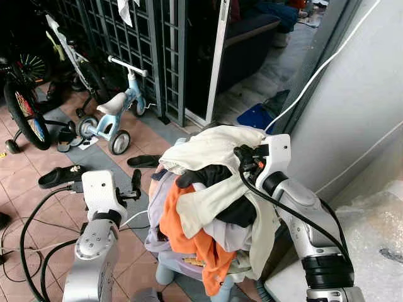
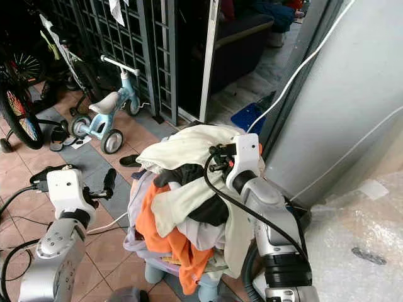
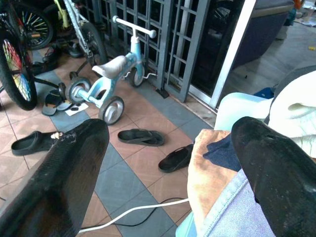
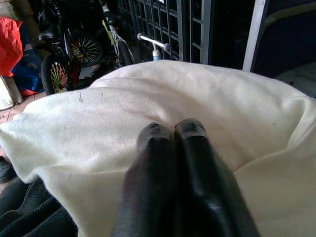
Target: Clothes washing
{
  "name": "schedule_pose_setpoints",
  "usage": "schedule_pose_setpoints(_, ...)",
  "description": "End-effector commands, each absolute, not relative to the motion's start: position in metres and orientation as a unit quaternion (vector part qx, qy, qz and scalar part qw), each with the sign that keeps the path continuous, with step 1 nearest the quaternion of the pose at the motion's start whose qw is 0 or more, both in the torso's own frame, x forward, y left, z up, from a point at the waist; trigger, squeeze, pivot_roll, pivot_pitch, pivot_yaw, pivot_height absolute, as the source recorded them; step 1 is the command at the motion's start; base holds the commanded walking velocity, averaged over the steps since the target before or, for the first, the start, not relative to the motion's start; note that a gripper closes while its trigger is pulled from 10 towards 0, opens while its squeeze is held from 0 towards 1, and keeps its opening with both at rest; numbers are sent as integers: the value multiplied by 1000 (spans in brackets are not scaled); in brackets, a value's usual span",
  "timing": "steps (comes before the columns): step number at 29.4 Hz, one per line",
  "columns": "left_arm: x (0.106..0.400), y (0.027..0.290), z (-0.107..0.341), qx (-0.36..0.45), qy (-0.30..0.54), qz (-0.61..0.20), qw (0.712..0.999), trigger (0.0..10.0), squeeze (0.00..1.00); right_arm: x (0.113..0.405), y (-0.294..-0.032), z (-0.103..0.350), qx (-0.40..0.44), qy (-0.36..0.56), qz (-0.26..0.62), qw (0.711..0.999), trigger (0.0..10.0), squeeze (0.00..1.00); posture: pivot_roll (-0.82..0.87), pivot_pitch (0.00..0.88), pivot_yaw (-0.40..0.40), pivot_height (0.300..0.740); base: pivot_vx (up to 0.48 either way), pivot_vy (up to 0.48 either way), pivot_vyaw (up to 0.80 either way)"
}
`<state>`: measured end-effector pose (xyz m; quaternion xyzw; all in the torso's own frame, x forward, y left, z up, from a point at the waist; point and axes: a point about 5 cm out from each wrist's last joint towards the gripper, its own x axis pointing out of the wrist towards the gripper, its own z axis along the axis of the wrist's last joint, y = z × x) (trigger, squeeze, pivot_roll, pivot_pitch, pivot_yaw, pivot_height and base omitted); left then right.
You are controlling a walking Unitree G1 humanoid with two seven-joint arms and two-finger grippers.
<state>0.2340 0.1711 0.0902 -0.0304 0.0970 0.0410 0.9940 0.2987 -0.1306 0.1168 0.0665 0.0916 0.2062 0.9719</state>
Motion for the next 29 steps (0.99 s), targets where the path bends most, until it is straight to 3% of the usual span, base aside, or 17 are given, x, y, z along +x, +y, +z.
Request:
schedule_pose_setpoints(1, 234, 172, 87, -35, 107, 47, 993, 10000, 0, 299, -132, 123, 61, 78, 205, 974, 0, 0, -30, 0, -52, 740, 0, 0, 0)
schedule_pose_setpoints(6, 234, 172, 87, -36, 107, 49, 992, 10000, 0, 304, -132, 132, 115, 85, 190, 971, 0, 0, -28, 0, -52, 740, 0, 0, 0)
schedule_pose_setpoints(13, 236, 175, 88, -29, 102, 51, 993, 10000, 0, 313, -124, 180, 165, -5, 213, 963, 0, 0, -28, 0, -52, 740, 0, 0, 0)
schedule_pose_setpoints(14, 237, 175, 89, -27, 99, 53, 993, 10000, 0, 311, -122, 203, 232, -46, 234, 943, 0, 0, -27, 0, -52, 740, 0, 0, 0)
schedule_pose_setpoints(16, 237, 176, 89, -27, 98, 54, 993, 10000, 0, 308, -121, 217, 281, -65, 256, 923, 0, 0, -29, 0, -52, 740, 0, 0, 0)
schedule_pose_setpoints(17, 237, 176, 89, -26, 98, 55, 993, 10000, 0, 301, -120, 230, 313, -83, 300, 897, 0, 0, -30, 0, -50, 740, 0, 0, 0)
schedule_pose_setpoints(19, 237, 176, 89, -26, 98, 55, 993, 10000, 0, 296, -119, 235, 324, -89, 323, 885, 0, 0, -30, 0, -50, 740, 0, 0, 0)
schedule_pose_setpoints(22, 238, 175, 89, -27, 98, 54, 993, 10000, 0, 269, -118, 240, 372, -84, 437, 815, 0, 0, -36, 0, -48, 740, 0, 0, 0)
schedule_pose_setpoints(24, 238, 174, 88, -28, 98, 53, 993, 10000, 0, 249, -120, 230, 353, -48, 492, 794, 0, 0, -39, 0, -45, 740, 0, 0, 0)
schedule_pose_setpoints(27, 239, 174, 88, -29, 99, 51, 993, 10000, 0, 229, -126, 198, 289, 35, 517, 805, 0, 0, -46, 0, -42, 740, 0, 0, 0)
schedule_pose_setpoints(29, 239, 173, 87, -29, 101, 49, 993, 10000, 0, 229, -134, 174, 252, 79, 486, 833, 0, 0, -46, 0, -41, 740, 0, 0, 0)
